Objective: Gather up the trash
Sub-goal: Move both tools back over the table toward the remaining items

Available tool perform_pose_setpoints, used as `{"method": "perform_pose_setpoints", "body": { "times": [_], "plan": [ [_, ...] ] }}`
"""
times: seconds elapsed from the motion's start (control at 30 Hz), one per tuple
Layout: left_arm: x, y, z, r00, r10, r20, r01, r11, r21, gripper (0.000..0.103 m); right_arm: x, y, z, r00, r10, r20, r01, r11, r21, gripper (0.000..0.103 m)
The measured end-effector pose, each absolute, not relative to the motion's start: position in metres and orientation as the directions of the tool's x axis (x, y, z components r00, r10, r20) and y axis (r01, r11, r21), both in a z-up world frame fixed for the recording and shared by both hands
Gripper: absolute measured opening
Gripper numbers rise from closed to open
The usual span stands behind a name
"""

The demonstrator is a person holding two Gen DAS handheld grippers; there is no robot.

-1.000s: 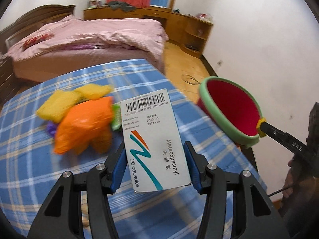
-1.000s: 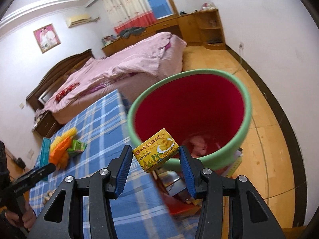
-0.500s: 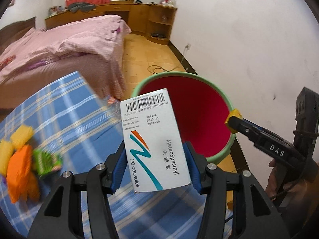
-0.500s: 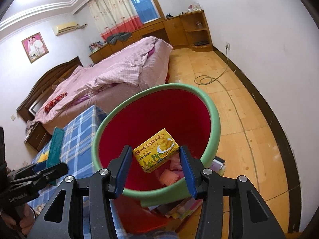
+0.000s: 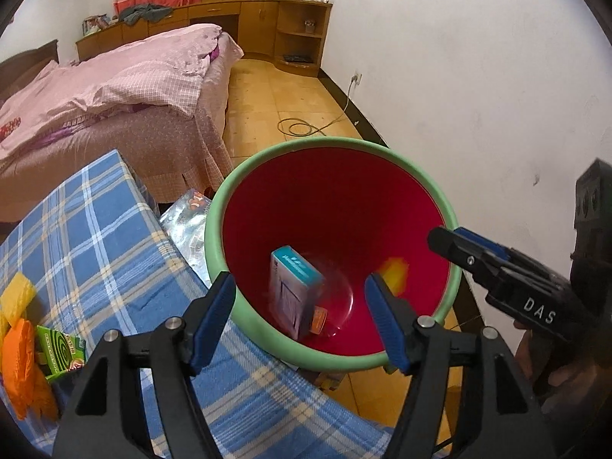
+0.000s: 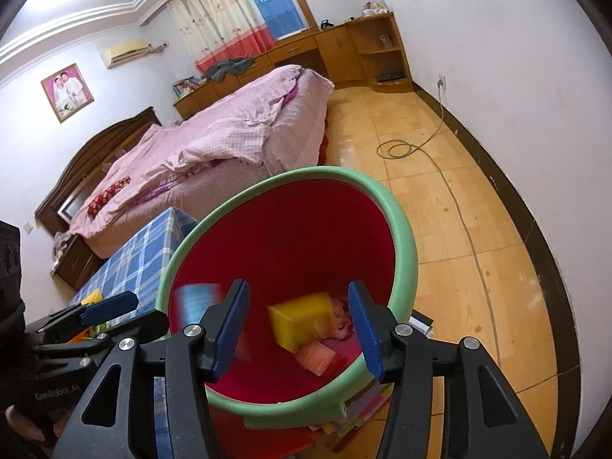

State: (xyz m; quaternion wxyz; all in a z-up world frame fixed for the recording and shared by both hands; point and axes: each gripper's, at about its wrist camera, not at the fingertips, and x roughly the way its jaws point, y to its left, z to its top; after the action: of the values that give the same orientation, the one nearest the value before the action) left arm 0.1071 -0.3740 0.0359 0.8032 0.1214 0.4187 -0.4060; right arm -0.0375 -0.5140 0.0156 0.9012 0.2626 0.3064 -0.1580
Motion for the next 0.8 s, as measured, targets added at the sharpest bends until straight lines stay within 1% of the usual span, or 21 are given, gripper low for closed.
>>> {"method": "perform_pose_setpoints", "body": {
  "times": [0.33,0.5,0.8],
  "plan": [
    [0.102,-0.338,0.049,0.356,-0.533,-0.768,0.699,0.697,-0.160,0.070,-0.060,-0.497,0.024,0.774,-0.118,-0.622,0.449,0.795,0.408,0.057],
    [0.093,-0.303,0.055,0.377,-0.520,-0.766,0.660,0.731,-0.172,0.070,-0.086,-0.473,0.037,0.801,-0.103,-0.590,0.423,0.795,0.435,0.057],
    [0.070,-0.231,0.071,0.443,-0.480,-0.758,0.563,0.806,-0.181,0.070,-0.111,-0.429,0.058,0.830,-0.070,-0.553,0.363,0.821,0.441,0.057]
  ]
}}
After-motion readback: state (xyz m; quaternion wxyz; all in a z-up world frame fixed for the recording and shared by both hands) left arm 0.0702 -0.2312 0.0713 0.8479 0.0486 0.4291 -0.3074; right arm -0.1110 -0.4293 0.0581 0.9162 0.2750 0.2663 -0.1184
